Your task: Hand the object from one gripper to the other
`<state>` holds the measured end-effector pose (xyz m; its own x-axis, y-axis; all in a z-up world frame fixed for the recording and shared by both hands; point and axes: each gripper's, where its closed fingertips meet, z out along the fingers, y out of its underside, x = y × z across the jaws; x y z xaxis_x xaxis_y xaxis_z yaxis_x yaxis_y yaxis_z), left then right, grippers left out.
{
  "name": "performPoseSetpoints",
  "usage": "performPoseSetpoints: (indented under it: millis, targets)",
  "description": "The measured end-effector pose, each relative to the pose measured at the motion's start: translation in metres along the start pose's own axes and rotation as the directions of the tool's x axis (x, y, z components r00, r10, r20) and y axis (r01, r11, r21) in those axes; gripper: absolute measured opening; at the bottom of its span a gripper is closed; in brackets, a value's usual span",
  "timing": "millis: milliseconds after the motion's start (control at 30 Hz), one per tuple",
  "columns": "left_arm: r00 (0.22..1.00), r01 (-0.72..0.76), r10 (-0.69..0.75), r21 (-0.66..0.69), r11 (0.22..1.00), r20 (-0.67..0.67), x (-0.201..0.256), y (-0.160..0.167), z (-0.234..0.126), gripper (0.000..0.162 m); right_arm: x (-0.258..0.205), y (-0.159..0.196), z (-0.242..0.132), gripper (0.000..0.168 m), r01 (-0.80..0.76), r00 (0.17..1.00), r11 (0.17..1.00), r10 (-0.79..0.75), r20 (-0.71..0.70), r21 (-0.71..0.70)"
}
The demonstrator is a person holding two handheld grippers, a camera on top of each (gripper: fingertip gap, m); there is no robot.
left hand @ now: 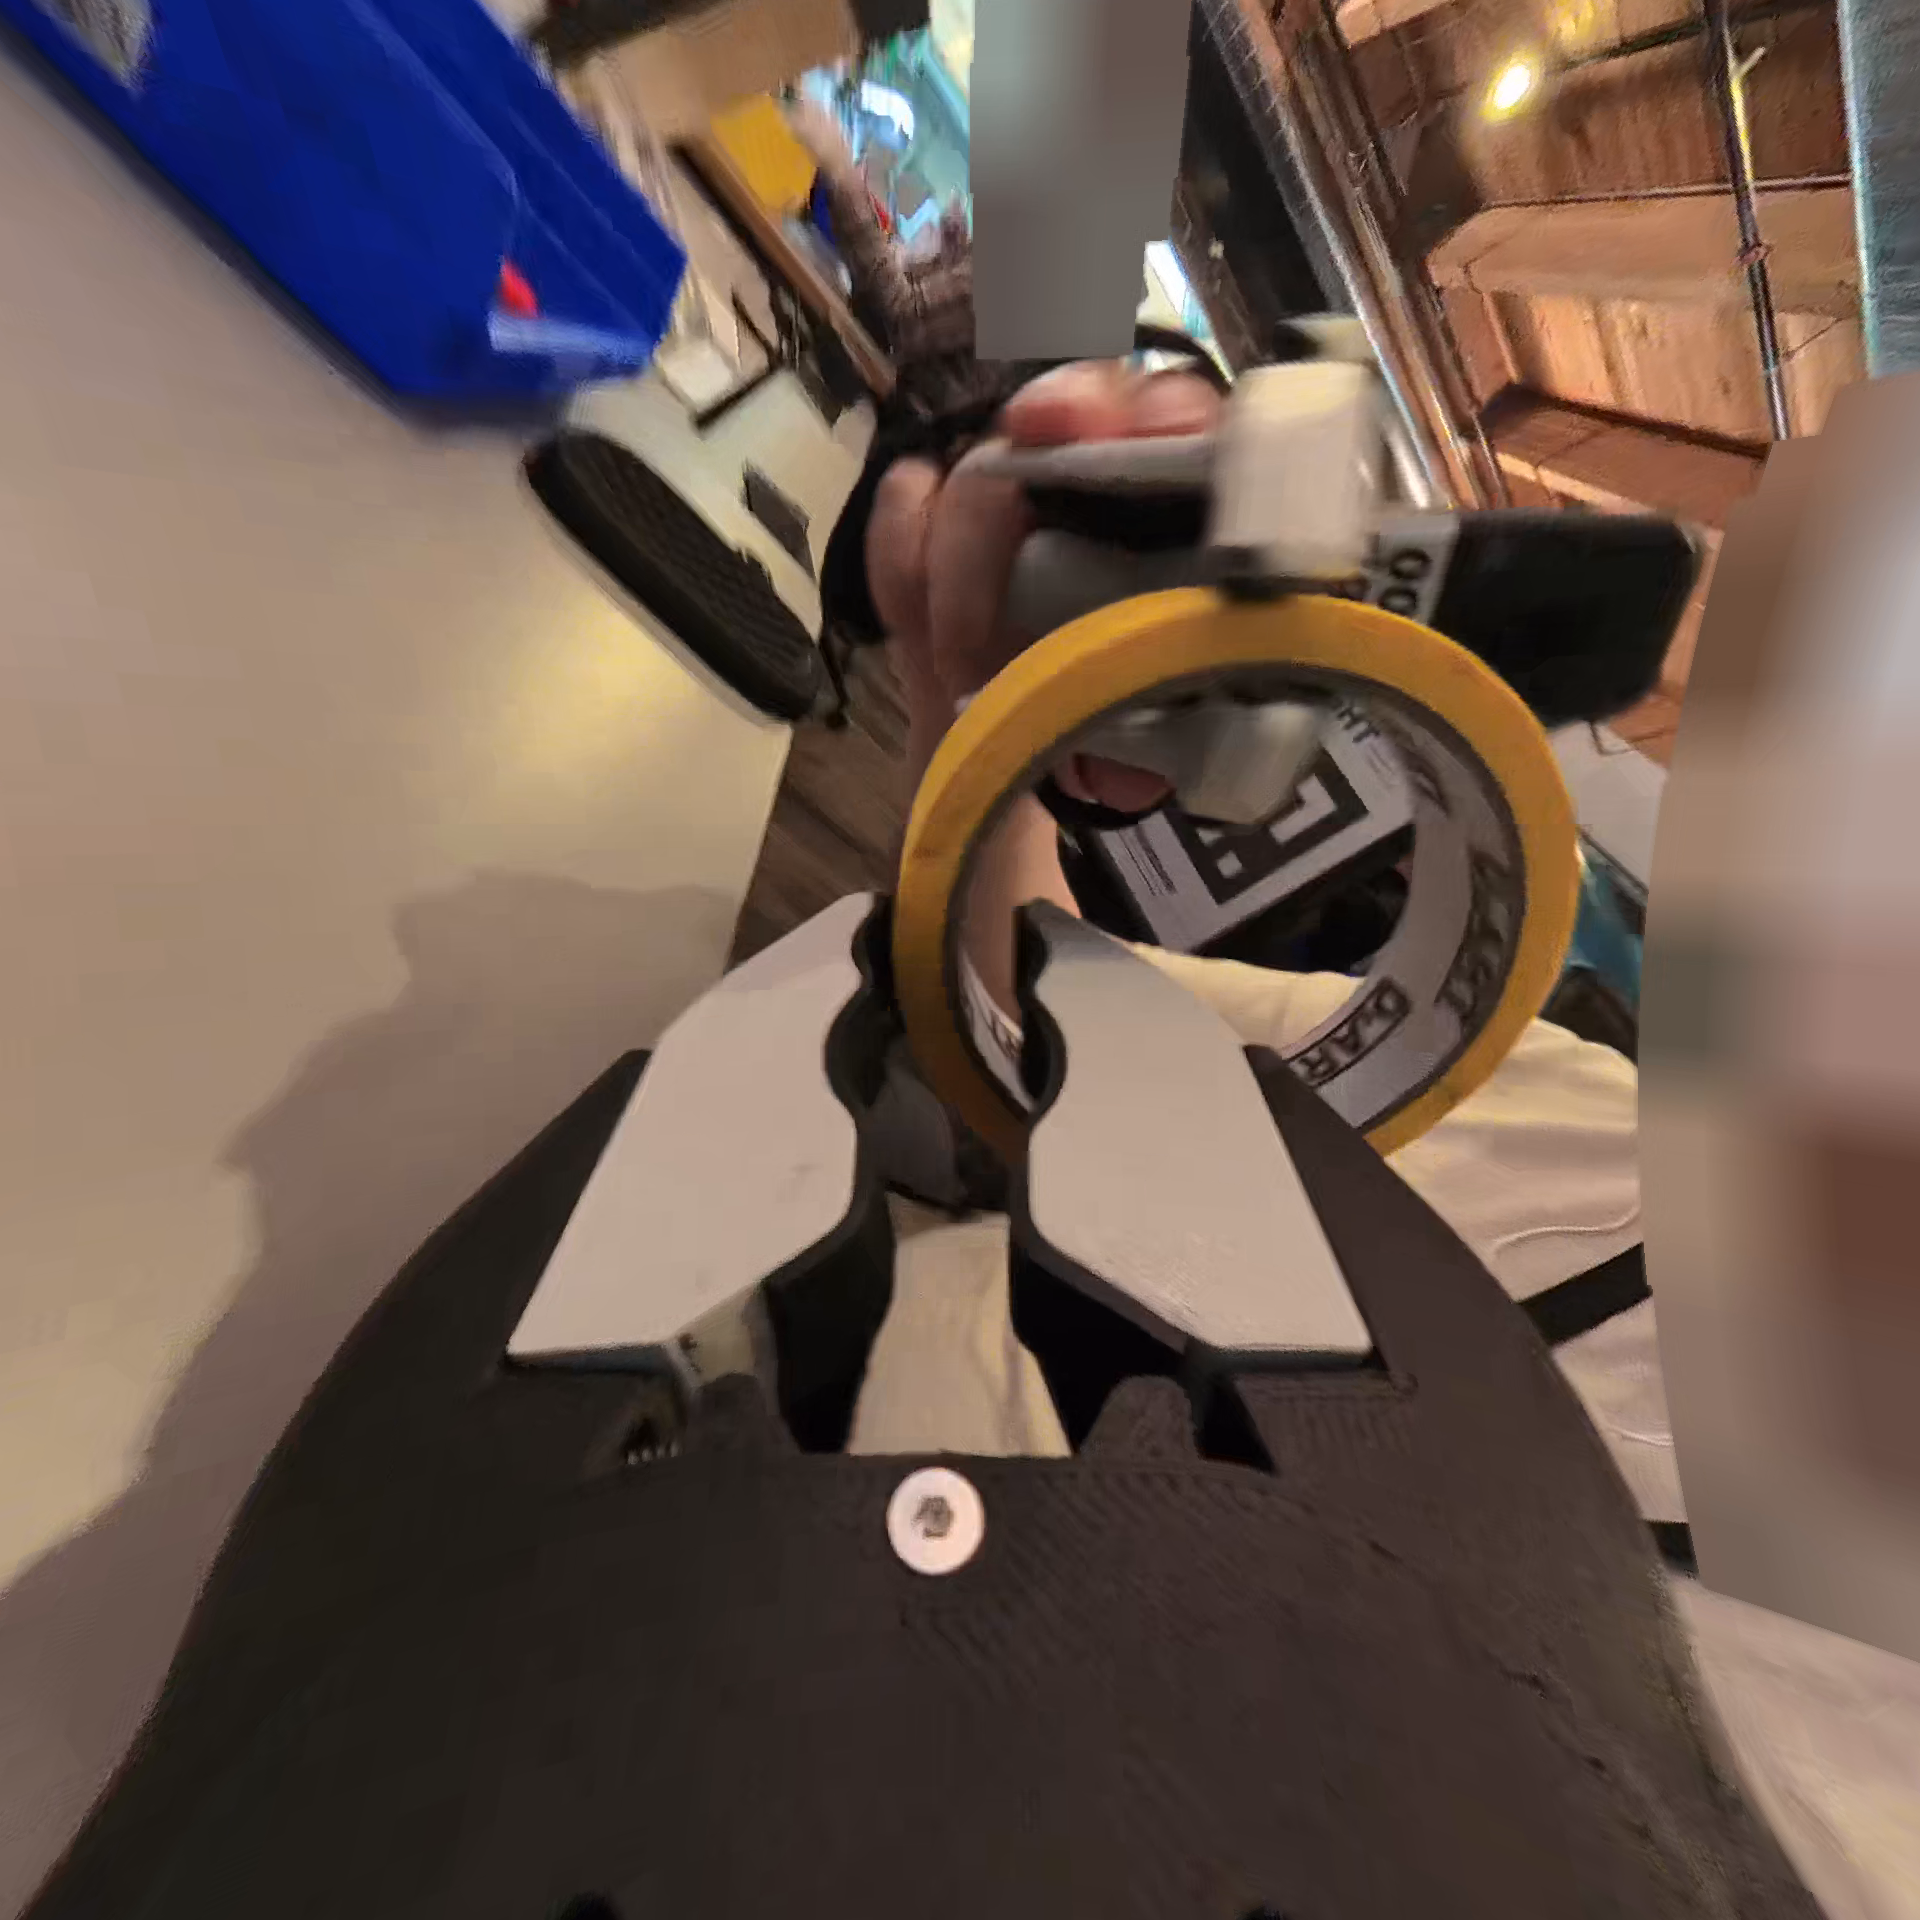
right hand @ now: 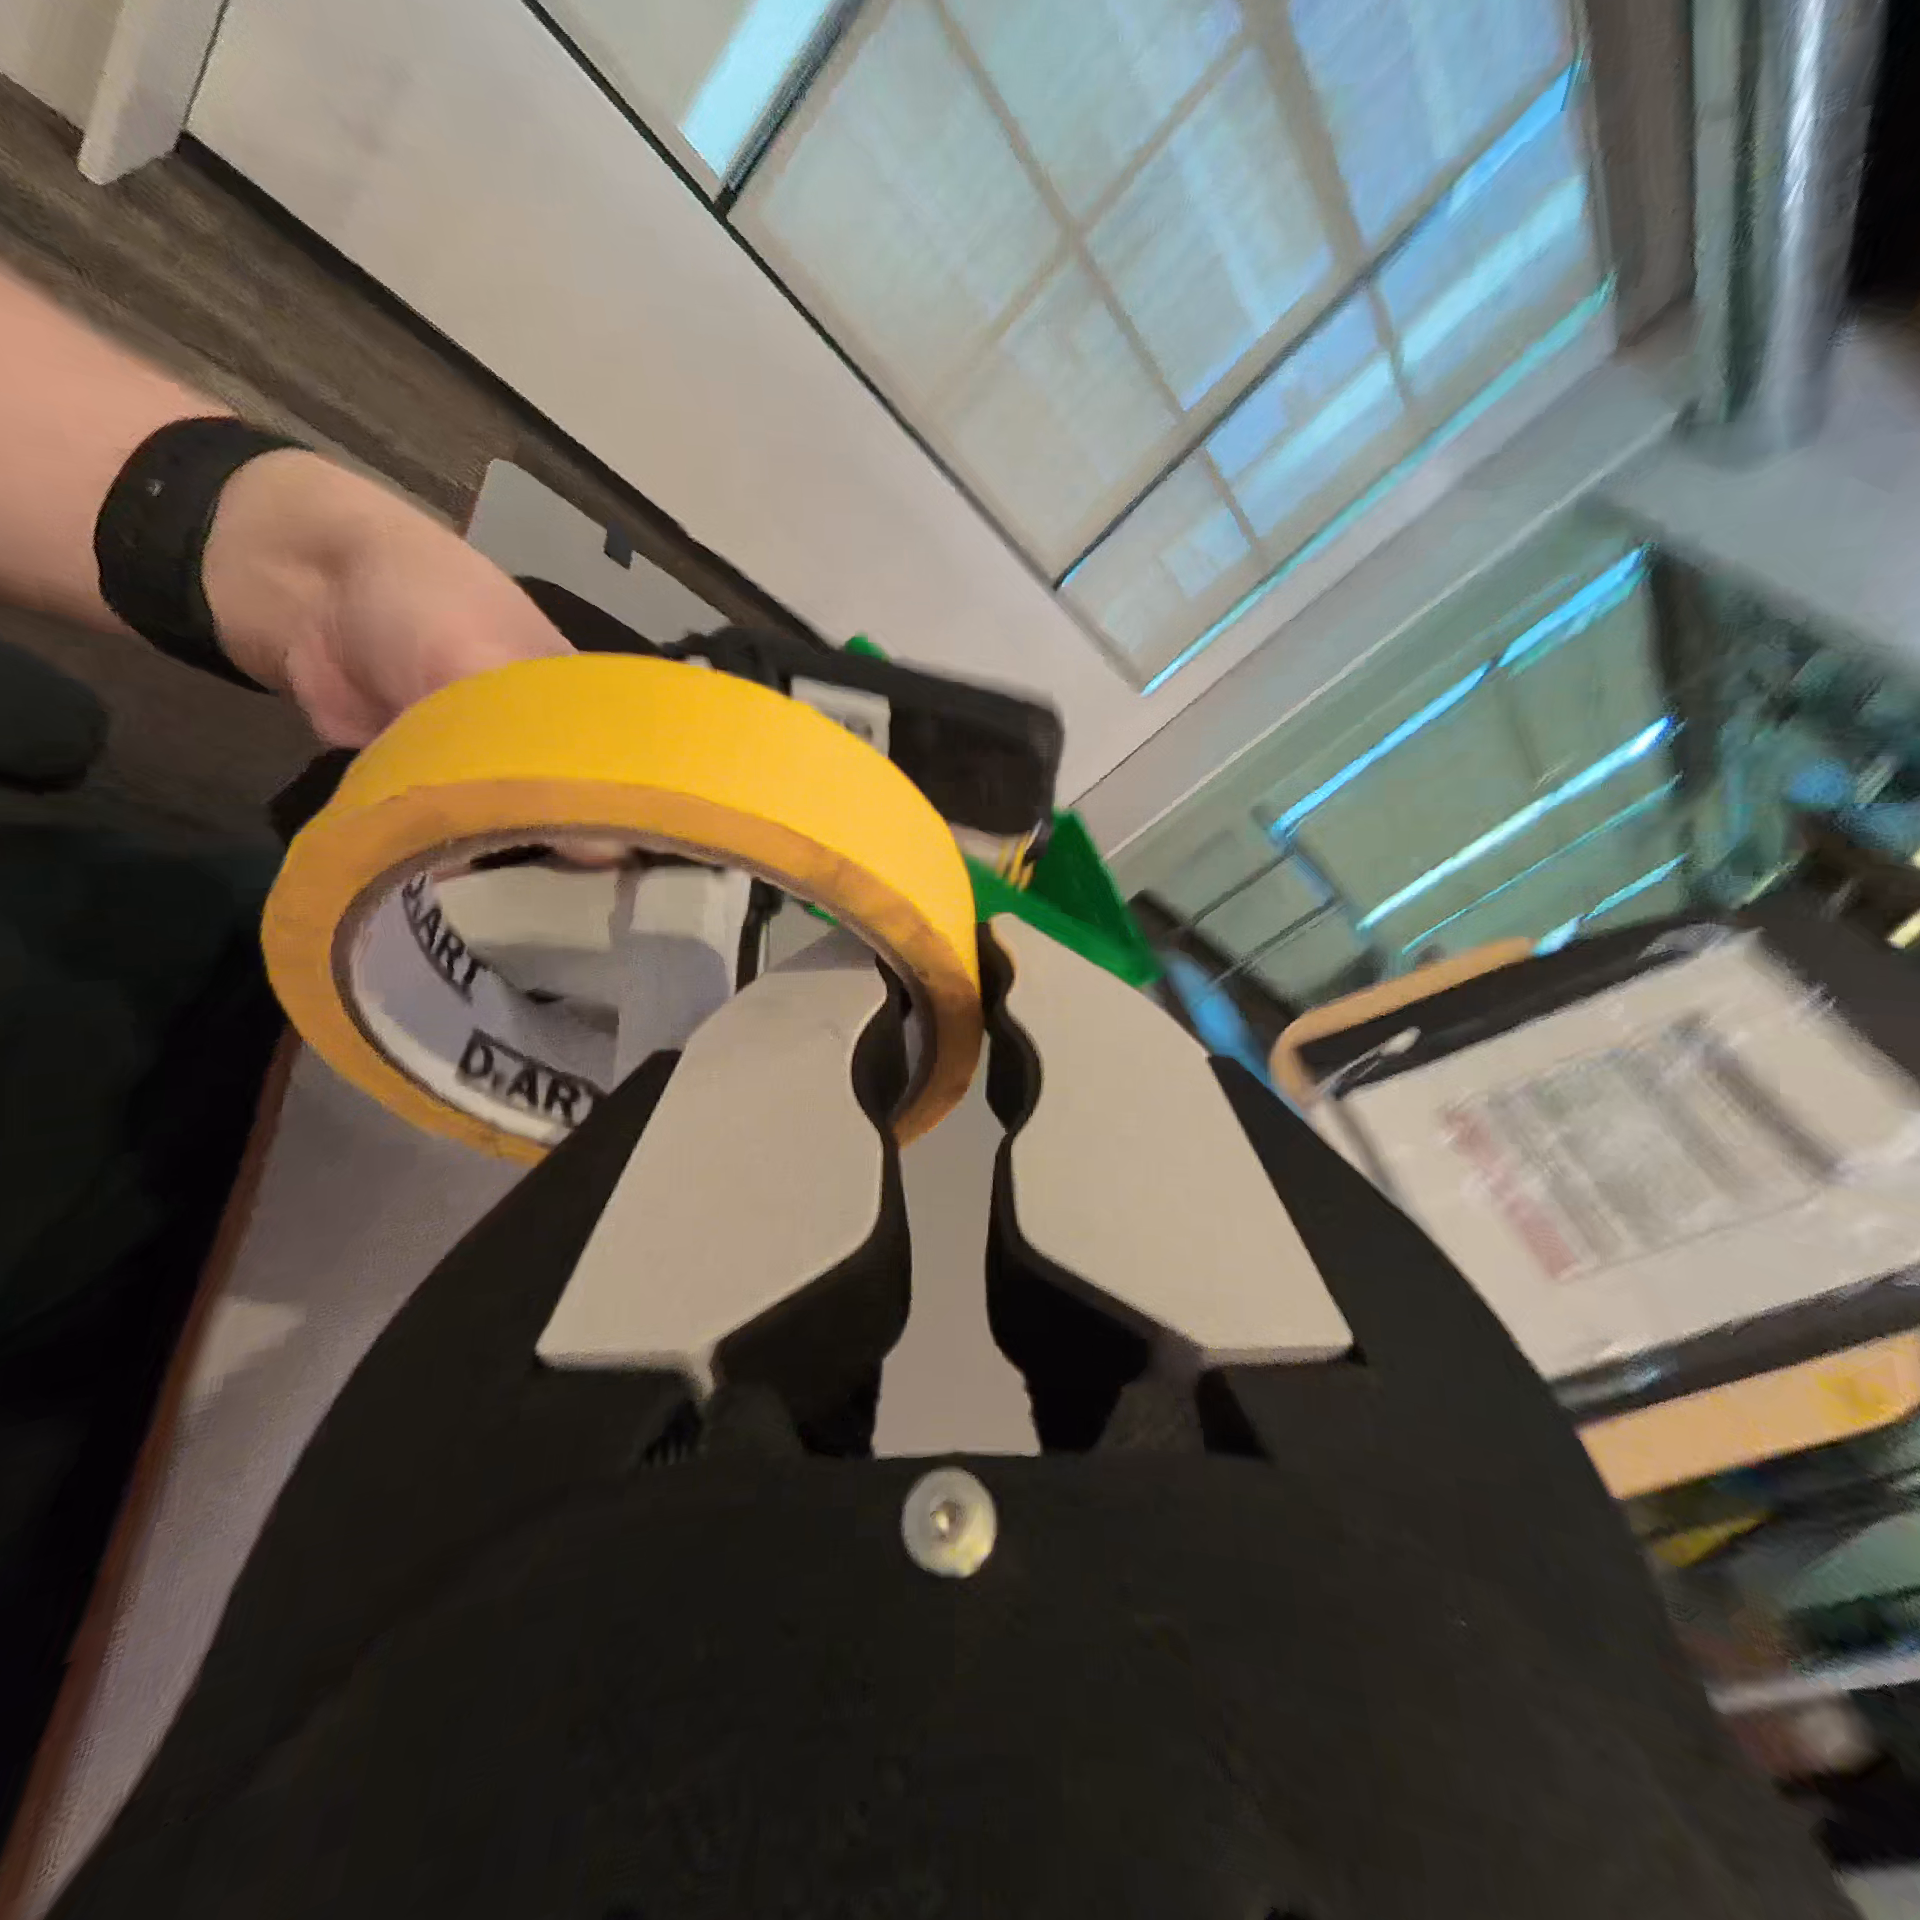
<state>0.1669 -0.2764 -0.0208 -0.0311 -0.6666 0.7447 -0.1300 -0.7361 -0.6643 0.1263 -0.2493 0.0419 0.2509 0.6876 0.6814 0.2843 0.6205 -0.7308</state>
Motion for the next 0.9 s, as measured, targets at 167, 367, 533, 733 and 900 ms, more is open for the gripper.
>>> performPoseSetpoints:
  millis: [167,367,533,733,900]
  targets:
    - [0.911,-0.395,0.336,0.278,0.875,0.238,0.010,-0.053,-0.051,0.061,0.015,0.048,-0.002,0.009,-0.697,0.705,0.709,0.705,0.084,-0.103]
    - [0.621,-0.720,0.596,0.069,0.690,0.509,0.028,-0.049,-0.045,0.077,0.022,0.092,0.004,0.010,-0.993,0.101,0.106,0.991,0.088,-0.048]
    - [0.427,-0.782,0.574,-0.035,0.623,0.699,0.012,-0.059,-0.022,0.067,0.019,0.095,0.017,0.010,-0.991,-0.077,-0.091,0.989,0.129,0.101]
    - [0.119,-0.783,0.487,-0.220,0.581,0.865,-0.018,-0.083,-0.028,0.056,0.026,0.098,0.007,0.010,-0.925,-0.062,-0.052,0.998,-0.015,0.376]
    - [-0.061,-0.845,0.433,-0.277,0.458,0.899,-0.003,-0.102,-0.031,0.023,0.035,0.088,-0.015,0.012,-0.788,-0.022,0.121,0.974,-0.223,0.604]
